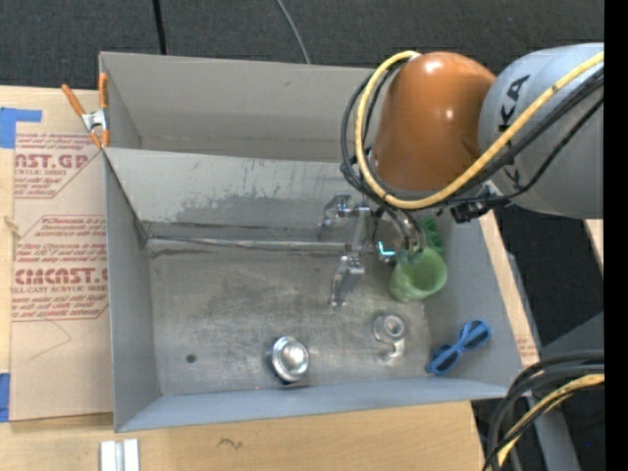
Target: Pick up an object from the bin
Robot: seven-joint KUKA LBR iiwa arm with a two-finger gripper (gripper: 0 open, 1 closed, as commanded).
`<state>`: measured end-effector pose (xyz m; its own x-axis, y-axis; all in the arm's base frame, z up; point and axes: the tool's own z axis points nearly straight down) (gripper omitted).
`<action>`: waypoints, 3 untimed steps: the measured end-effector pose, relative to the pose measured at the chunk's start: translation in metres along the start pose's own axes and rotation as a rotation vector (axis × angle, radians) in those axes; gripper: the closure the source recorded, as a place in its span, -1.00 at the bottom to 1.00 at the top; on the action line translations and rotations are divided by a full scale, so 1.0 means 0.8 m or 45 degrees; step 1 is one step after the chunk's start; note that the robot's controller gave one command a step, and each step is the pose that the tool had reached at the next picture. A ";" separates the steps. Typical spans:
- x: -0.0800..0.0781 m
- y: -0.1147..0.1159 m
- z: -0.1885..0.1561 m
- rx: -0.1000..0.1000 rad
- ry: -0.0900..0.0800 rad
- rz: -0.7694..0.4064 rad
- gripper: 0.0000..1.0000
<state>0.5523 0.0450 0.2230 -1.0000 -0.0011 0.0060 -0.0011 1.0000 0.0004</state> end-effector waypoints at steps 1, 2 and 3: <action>0.000 0.005 0.027 0.001 -0.007 -0.215 -1.00; 0.037 0.018 0.136 -0.001 0.001 0.022 -1.00; 0.080 0.022 0.183 -0.003 -0.031 0.223 -1.00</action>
Offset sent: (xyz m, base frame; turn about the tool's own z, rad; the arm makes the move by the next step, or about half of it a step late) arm 0.0002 0.0031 -0.0204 -0.1679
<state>0.4874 0.0628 0.0771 -0.9848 0.1729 -0.0179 0.1728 0.9849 0.0040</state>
